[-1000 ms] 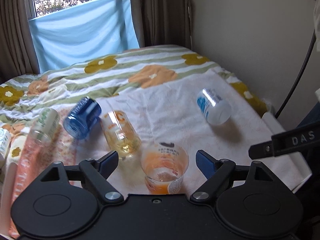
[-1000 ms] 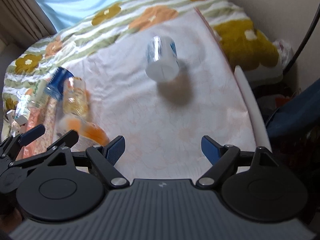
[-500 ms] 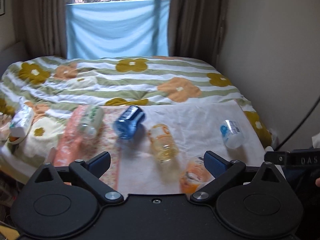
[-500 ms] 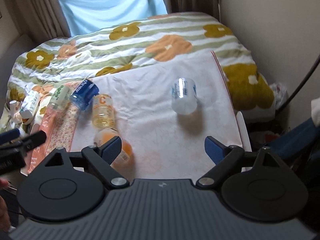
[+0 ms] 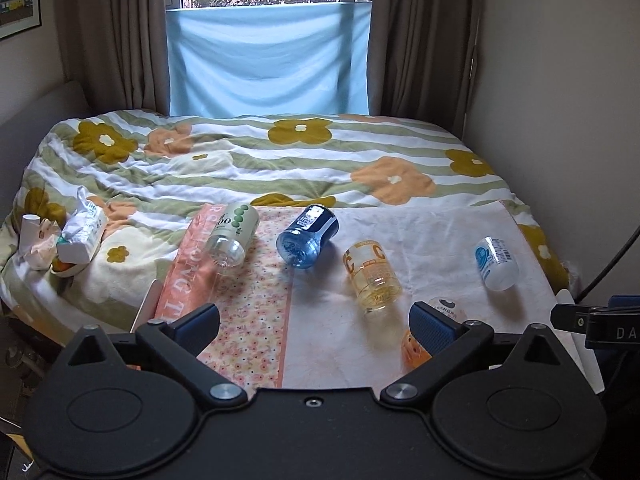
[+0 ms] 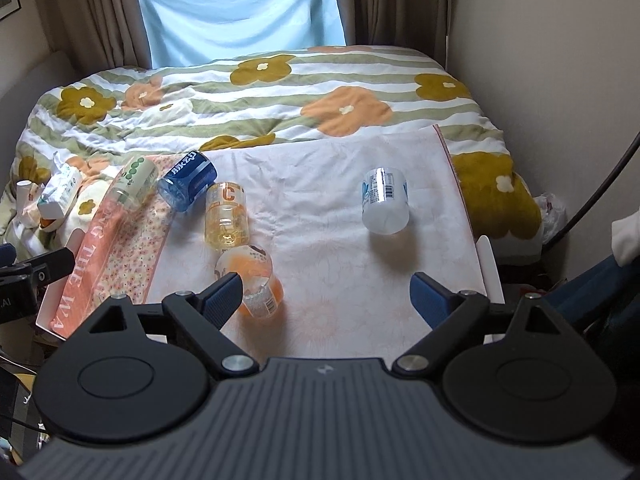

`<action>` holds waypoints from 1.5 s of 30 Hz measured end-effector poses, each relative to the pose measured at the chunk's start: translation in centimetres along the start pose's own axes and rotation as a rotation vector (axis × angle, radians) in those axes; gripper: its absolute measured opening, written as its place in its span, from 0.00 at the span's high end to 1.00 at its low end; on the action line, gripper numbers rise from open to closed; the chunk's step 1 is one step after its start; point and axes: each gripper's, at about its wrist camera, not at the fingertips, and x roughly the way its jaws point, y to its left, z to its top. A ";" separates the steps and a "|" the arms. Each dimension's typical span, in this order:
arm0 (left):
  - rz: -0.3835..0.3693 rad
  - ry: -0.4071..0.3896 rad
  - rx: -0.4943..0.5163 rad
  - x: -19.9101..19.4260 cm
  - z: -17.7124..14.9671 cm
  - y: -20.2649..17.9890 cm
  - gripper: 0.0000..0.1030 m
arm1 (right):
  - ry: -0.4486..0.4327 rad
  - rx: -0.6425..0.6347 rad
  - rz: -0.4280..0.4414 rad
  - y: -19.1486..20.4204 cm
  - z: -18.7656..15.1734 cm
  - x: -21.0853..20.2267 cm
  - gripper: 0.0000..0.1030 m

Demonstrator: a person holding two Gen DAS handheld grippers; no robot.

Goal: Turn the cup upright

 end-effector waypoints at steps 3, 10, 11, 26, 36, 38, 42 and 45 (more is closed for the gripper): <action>0.001 0.011 -0.004 0.1 -0.2 0.2 0.00 | 0.008 0.010 0.000 0.0 -0.1 0.1 0.00; 0.008 0.006 0.008 -0.2 -0.1 0.5 0.00 | 0.002 0.009 0.004 0.4 -0.1 -0.1 0.00; 0.007 0.006 0.007 -0.2 -0.1 0.5 0.00 | 0.001 0.010 0.005 0.4 -0.1 -0.2 0.00; -0.010 0.010 0.019 -0.2 -0.2 -0.3 0.00 | -0.004 0.010 -0.006 0.2 0.0 -0.6 0.00; -0.010 0.011 0.019 -0.2 -0.2 -0.3 0.00 | -0.004 0.010 -0.006 0.3 0.0 -0.6 0.00; -0.009 0.011 0.020 -0.2 -0.2 -0.3 0.00 | -0.004 0.011 -0.005 0.2 0.0 -0.6 0.00; -0.009 0.009 0.020 -0.1 -0.3 -0.3 0.00 | -0.004 0.009 -0.003 0.3 0.1 -0.5 0.00; -0.009 0.009 0.020 -0.1 -0.3 -0.3 0.00 | -0.004 0.010 -0.004 0.3 0.1 -0.5 0.00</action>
